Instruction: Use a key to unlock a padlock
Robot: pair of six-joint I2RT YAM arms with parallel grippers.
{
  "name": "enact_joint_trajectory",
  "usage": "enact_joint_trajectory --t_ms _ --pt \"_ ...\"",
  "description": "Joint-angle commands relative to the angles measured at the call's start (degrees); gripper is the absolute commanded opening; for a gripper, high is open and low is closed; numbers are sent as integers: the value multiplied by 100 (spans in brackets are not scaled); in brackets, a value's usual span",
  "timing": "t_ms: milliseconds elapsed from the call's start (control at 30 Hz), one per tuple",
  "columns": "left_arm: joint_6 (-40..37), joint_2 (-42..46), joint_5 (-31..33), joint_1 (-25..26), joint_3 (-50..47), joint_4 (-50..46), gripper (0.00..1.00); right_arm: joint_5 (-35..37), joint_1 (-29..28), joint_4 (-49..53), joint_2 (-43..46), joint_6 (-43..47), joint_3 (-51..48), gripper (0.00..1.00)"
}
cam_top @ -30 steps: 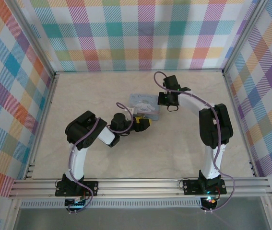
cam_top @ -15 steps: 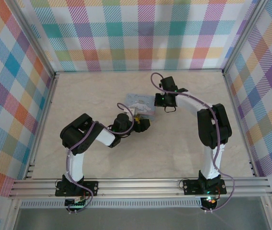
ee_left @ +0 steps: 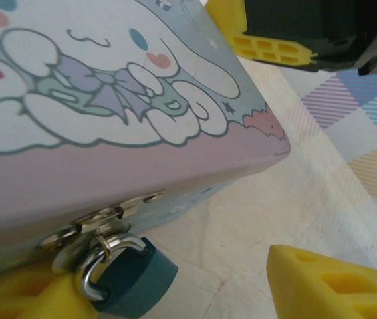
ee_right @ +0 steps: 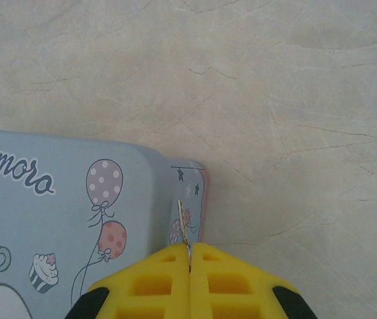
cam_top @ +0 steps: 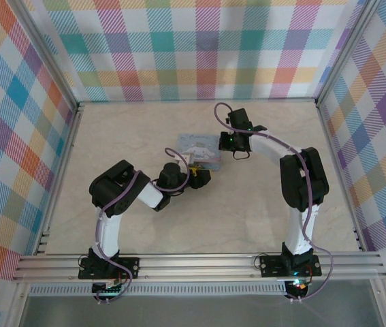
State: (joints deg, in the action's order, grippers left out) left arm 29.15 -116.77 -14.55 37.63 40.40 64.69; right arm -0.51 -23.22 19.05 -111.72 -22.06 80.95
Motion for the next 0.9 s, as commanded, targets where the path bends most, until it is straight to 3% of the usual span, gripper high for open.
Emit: enact_joint_trajectory --t_ms 0,367,600,867 --pt "146 -139 -432 13 -93 -128 60 -625 -257 155 -45 -56 -177 0" --pt "47 -9 -227 -238 -253 -641 38 -687 -279 108 -34 -90 -200 0" --pt "218 -231 -580 -225 -24 -542 56 -911 -322 -1 -76 -199 -211 0" --pt "272 -338 -633 -133 73 -482 61 -995 -394 -6 -192 -236 -155 0"
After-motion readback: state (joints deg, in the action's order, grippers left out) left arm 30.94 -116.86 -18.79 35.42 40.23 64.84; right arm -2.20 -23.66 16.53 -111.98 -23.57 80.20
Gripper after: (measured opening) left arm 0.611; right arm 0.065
